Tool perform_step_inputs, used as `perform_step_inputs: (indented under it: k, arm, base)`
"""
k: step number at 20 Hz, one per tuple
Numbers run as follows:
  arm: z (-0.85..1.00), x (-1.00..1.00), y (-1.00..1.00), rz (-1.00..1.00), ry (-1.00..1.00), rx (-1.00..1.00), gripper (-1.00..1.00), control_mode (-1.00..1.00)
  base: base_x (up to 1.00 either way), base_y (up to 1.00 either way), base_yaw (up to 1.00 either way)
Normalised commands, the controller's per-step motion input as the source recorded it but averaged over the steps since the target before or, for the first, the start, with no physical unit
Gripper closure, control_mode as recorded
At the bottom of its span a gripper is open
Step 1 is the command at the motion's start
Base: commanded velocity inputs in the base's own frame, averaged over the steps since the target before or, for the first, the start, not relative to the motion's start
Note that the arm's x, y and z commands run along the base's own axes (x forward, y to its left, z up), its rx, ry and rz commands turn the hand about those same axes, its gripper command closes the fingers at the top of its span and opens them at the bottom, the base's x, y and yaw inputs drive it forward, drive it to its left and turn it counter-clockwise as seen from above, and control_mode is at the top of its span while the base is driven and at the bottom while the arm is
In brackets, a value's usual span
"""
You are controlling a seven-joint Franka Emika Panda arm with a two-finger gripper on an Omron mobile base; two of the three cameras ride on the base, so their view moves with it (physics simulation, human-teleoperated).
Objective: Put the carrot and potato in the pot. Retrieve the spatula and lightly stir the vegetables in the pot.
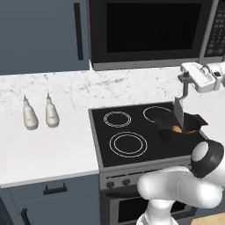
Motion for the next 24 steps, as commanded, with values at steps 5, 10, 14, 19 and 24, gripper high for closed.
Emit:
perform_step_inputs:
  k: [5, 10, 14, 19, 24]
  arm:
    - [-0.35, 0.89, -0.69, 0.0, 0.17, 0.07, 1.0, -1.0]
    - [-0.55, 0.69, -0.26, 0.0, 0.1, 0.0, 1.0, -1.0]
    - [-0.45, 0.42, 0.0, 0.0, 0.04, 0.0, 1.0, -1.0]
    - [-0.57, 0.4, 0.0, -0.02, 0.09, 0.0, 1.0, -1.0]
    - [-0.52, 0.3, 0.0, -0.05, 0.05, 0.0, 1.0, -1.0]
  base:
    - [0.0, 0.0, 0.0]
    - [0.0, 0.0, 0.0]
    - [0.0, 0.0, 0.0]
    - [0.0, 0.0, 0.0]
    - [0.0, 0.0, 0.0]
